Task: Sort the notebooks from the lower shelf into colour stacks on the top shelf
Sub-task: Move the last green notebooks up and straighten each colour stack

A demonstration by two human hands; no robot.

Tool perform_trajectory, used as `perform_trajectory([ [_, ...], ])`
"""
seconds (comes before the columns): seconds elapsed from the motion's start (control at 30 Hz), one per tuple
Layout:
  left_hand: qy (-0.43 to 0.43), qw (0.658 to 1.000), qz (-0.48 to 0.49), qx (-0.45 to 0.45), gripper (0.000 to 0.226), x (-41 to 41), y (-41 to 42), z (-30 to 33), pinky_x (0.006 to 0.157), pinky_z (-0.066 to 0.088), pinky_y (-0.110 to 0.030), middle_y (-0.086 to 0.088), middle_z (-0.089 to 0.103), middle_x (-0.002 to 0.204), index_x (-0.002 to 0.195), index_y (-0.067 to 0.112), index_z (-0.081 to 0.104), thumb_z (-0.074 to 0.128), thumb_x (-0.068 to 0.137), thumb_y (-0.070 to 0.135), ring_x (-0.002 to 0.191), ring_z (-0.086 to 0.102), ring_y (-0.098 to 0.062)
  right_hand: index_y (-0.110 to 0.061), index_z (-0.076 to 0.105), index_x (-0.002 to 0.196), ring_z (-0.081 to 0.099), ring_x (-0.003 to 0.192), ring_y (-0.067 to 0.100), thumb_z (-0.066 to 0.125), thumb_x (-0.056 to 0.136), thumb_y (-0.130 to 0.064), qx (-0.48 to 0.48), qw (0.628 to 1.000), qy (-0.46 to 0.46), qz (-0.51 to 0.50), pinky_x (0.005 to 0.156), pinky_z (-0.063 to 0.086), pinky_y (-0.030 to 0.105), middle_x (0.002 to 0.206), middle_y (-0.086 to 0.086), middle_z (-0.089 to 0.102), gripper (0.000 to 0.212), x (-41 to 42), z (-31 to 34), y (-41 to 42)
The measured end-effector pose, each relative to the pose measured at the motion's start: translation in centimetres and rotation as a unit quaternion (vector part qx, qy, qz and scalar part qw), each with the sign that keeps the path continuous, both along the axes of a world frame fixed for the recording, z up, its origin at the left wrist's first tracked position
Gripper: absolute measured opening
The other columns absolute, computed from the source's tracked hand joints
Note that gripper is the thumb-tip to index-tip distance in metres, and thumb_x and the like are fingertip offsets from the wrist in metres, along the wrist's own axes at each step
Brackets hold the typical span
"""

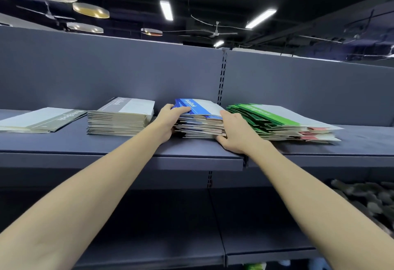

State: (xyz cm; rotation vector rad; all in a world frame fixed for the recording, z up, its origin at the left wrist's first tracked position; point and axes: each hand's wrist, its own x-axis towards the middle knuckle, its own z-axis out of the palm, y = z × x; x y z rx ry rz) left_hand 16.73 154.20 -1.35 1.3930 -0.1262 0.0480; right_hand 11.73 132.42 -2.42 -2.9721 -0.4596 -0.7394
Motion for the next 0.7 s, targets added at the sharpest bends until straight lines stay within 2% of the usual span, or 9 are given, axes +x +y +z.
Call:
perform_trajectory([
  [0.07, 0.002, 1.000, 0.006, -0.007, 0.067, -0.1, 0.0, 0.0, 0.073, 0.057, -0.037, -0.011, 0.069, 0.115, 0.139, 0.007, 0.043, 0.078, 0.083, 0.018, 0.094, 0.070, -0.025, -0.009, 0.037, 0.139, 0.044, 0.119, 0.034, 0.068, 0.088, -0.035, -0.024, 1.000, -0.019, -0.002, 0.097, 0.043, 0.046, 0.135, 0.010, 0.049, 0.066, 0.1, 0.0, -0.1],
  [0.2, 0.000, 1.000, 0.005, -0.017, 0.075, 0.0, 0.1, 0.3, 0.067, 0.057, -0.035, -0.011, 0.069, 0.115, 0.137, 0.003, 0.045, 0.083, 0.073, 0.018, 0.090, 0.072, -0.025, -0.010, 0.039, 0.137, 0.047, 0.114, 0.033, 0.073, 0.085, -0.042, -0.052, 0.997, -0.049, 0.002, 0.095, 0.044, 0.047, 0.132, 0.009, 0.051, 0.070, 0.8, 0.1, -0.3],
  [0.27, -0.005, 1.000, -0.008, -0.029, 0.079, 0.0, 0.4, 0.3, 0.070, 0.059, -0.038, -0.015, 0.071, 0.114, 0.136, -0.001, 0.049, 0.083, 0.067, 0.019, 0.087, 0.073, -0.027, -0.008, 0.042, 0.136, 0.049, 0.109, 0.034, 0.072, 0.085, -0.049, -0.073, 0.995, -0.064, 0.004, 0.092, 0.045, 0.047, 0.130, 0.010, 0.054, 0.072, 1.0, 0.1, -0.3],
  [0.33, -0.006, 1.000, -0.006, -0.030, 0.067, -0.1, 0.5, 0.3, 0.077, 0.055, -0.044, -0.018, 0.073, 0.110, 0.128, -0.001, 0.058, 0.080, 0.069, 0.019, 0.085, 0.072, -0.030, -0.007, 0.044, 0.133, 0.051, 0.104, 0.033, 0.070, 0.085, -0.054, -0.098, 0.991, -0.090, 0.007, 0.088, 0.046, 0.046, 0.126, 0.011, 0.056, 0.072, 1.2, 0.2, -0.3],
  [0.43, -0.003, 1.000, 0.001, -0.016, 0.050, -0.1, 0.7, 0.4, 0.076, 0.053, -0.045, -0.015, 0.074, 0.102, 0.116, 0.001, 0.064, 0.078, 0.072, 0.019, 0.081, 0.070, -0.029, -0.007, 0.047, 0.126, 0.052, 0.098, 0.033, 0.069, 0.085, -0.056, -0.113, 0.987, -0.111, 0.016, 0.079, 0.046, 0.042, 0.120, 0.011, 0.059, 0.068, 1.2, 0.4, 0.0],
  [0.5, -0.007, 1.000, 0.019, -0.019, 0.032, 0.2, 0.8, 0.3, 0.072, 0.053, -0.040, -0.011, 0.073, 0.095, 0.109, 0.006, 0.065, 0.075, 0.080, 0.015, 0.077, 0.069, -0.027, -0.004, 0.050, 0.123, 0.054, 0.094, 0.034, 0.070, 0.084, -0.054, -0.123, 0.984, -0.124, 0.023, 0.076, 0.046, 0.043, 0.114, 0.014, 0.062, 0.067, 1.1, 0.5, 0.3],
  [0.6, -0.011, 0.998, 0.057, -0.041, 0.028, 0.2, 0.8, 0.4, 0.070, 0.053, -0.036, -0.005, 0.070, 0.089, 0.106, 0.014, 0.065, 0.074, 0.080, 0.018, 0.076, 0.066, -0.023, 0.003, 0.054, 0.124, 0.056, 0.084, 0.036, 0.073, 0.081, -0.052, -0.128, 0.981, -0.142, 0.031, 0.069, 0.049, 0.044, 0.103, 0.019, 0.065, 0.073, 1.3, 0.6, 0.7],
  [0.7, -0.010, 0.993, 0.107, -0.056, 0.014, -0.2, 1.0, 0.7, 0.072, 0.050, -0.037, -0.001, 0.063, 0.082, 0.087, 0.022, 0.061, 0.070, 0.077, 0.024, 0.074, 0.061, -0.020, 0.003, 0.056, 0.120, 0.057, 0.081, 0.035, 0.074, 0.079, -0.056, -0.106, 0.980, -0.165, 0.036, 0.062, 0.046, 0.040, 0.099, 0.018, 0.066, 0.074, 1.0, 0.5, 2.2],
])
